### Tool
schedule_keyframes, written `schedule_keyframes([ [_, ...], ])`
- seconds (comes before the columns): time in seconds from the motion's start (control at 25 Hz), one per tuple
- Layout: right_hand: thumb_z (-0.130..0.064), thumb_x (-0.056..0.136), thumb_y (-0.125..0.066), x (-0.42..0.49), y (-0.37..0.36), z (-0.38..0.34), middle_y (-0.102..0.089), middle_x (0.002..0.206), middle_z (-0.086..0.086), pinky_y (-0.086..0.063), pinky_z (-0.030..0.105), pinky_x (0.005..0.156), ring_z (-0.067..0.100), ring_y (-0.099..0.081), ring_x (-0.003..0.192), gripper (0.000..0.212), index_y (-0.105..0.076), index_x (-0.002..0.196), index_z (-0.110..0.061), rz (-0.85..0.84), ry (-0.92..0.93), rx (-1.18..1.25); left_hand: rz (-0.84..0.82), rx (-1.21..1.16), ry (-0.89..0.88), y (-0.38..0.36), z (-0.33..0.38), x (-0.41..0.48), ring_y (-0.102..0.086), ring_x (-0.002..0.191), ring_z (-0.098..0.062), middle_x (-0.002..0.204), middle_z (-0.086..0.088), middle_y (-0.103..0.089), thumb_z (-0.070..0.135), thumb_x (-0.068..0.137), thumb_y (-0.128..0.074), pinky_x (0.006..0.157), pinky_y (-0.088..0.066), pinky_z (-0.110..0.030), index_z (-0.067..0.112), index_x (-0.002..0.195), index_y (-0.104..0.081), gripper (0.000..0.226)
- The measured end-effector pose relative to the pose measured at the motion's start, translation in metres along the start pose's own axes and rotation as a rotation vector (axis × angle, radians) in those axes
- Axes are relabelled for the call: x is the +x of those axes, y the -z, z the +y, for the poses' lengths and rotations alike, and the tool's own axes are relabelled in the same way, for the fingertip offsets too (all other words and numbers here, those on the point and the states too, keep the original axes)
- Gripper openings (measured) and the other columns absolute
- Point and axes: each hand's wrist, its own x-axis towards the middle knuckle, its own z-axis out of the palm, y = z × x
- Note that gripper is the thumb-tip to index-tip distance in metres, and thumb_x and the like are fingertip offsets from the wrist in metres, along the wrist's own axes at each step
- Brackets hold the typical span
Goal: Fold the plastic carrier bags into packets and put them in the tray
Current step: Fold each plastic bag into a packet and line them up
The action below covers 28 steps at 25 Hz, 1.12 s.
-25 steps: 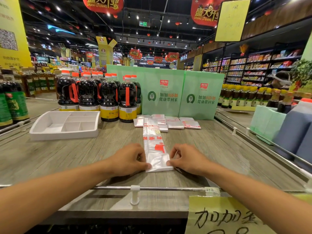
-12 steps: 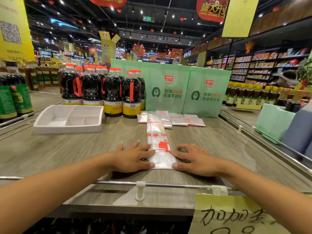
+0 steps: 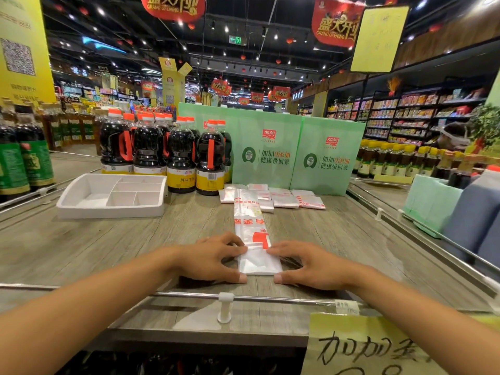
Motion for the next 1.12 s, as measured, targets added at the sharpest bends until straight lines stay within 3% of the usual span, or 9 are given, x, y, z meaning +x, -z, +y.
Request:
schedule_keyframes([
  [0.2, -0.050, 0.089, -0.074, 0.003, -0.002, 0.000, -0.045, 0.152, -0.023, -0.032, 0.023, 0.114, -0.002, -0.040, 0.137, 0.068, -0.044, 0.149, -0.044, 0.071, -0.026, 0.054, 0.142, -0.060, -0.020, 0.001, 0.003, -0.001, -0.037, 0.143, -0.011, 0.158, 0.013, -0.038, 0.066, 0.088, -0.064, 0.120, -0.031, -0.038, 0.028, 0.153, -0.044, 0.078],
  [0.36, -0.042, 0.089, -0.076, 0.003, -0.001, -0.006, -0.046, 0.143, -0.028, -0.030, 0.005, 0.094, -0.007, -0.042, 0.129, 0.066, -0.045, 0.148, -0.043, 0.071, -0.041, 0.083, 0.240, -0.139, -0.001, 0.002, 0.008, -0.003, -0.052, 0.129, -0.011, 0.145, 0.009, -0.055, 0.057, 0.090, -0.068, 0.104, -0.041, -0.025, 0.029, 0.144, -0.050, 0.063],
  [0.44, -0.037, 0.091, -0.074, 0.002, -0.002, -0.008, -0.052, 0.137, -0.027, -0.036, 0.013, 0.099, -0.007, -0.048, 0.122, 0.057, -0.050, 0.143, -0.044, 0.106, -0.052, 0.097, 0.291, -0.231, 0.019, 0.003, 0.010, -0.004, -0.056, 0.122, -0.009, 0.139, 0.007, -0.061, 0.054, 0.094, -0.064, 0.092, -0.041, -0.018, 0.028, 0.138, -0.053, 0.052],
  [0.52, -0.030, 0.096, -0.069, 0.004, -0.003, -0.009, -0.064, 0.125, -0.025, -0.046, 0.026, 0.104, -0.006, -0.057, 0.112, 0.039, -0.061, 0.133, -0.042, 0.185, -0.042, 0.100, 0.331, -0.277, 0.031, 0.004, 0.013, -0.007, -0.060, 0.117, -0.010, 0.132, 0.006, -0.065, 0.055, 0.098, -0.058, 0.094, -0.046, -0.024, 0.027, 0.128, -0.059, 0.041],
  [0.64, -0.026, 0.100, -0.063, 0.005, 0.000, -0.014, -0.073, 0.100, -0.020, -0.053, 0.028, 0.092, -0.005, -0.064, 0.095, 0.020, -0.074, 0.113, -0.036, 0.248, -0.055, 0.135, 0.344, -0.377, 0.016, 0.002, 0.014, -0.010, -0.065, 0.105, -0.010, 0.115, 0.009, -0.070, 0.058, 0.094, -0.062, 0.091, -0.055, -0.033, 0.028, 0.111, -0.067, 0.036],
  [0.76, -0.028, 0.100, -0.062, 0.007, 0.000, -0.015, -0.076, 0.093, -0.013, -0.058, 0.033, 0.087, 0.007, -0.069, 0.090, 0.018, -0.079, 0.105, -0.028, 0.275, -0.096, 0.185, 0.333, -0.457, -0.015, 0.003, 0.013, -0.012, -0.069, 0.096, -0.013, 0.103, 0.007, -0.074, 0.060, 0.087, -0.070, 0.079, -0.057, -0.032, 0.026, 0.103, -0.071, 0.038],
  [0.84, -0.027, 0.100, -0.062, 0.008, -0.001, -0.014, -0.077, 0.093, -0.010, -0.058, 0.036, 0.089, 0.012, -0.070, 0.092, 0.018, -0.080, 0.102, -0.024, 0.296, -0.125, 0.229, 0.325, -0.477, -0.021, 0.005, 0.010, -0.013, -0.070, 0.095, -0.015, 0.101, 0.006, -0.075, 0.059, 0.085, -0.072, 0.083, -0.058, -0.036, 0.025, 0.102, -0.074, 0.038],
  [1.04, -0.028, 0.099, -0.064, 0.008, -0.001, -0.015, -0.077, 0.086, -0.008, -0.053, 0.024, 0.080, 0.009, -0.069, 0.087, 0.018, -0.080, 0.091, -0.024, 0.317, -0.189, 0.335, 0.335, -0.506, -0.012, 0.005, 0.014, -0.013, -0.064, 0.076, -0.006, 0.084, 0.010, -0.071, 0.059, 0.094, -0.059, 0.068, -0.049, -0.024, 0.020, 0.099, -0.075, 0.042],
  [1.12, -0.027, 0.098, -0.065, 0.008, -0.001, -0.017, -0.077, 0.088, -0.007, -0.054, 0.024, 0.082, 0.009, -0.070, 0.088, 0.017, -0.080, 0.092, -0.022, 0.319, -0.191, 0.369, 0.346, -0.514, -0.017, 0.006, 0.016, -0.013, -0.069, 0.088, -0.008, 0.093, 0.006, -0.075, 0.057, 0.097, -0.049, 0.081, -0.053, -0.029, 0.017, 0.107, -0.075, 0.049],
])
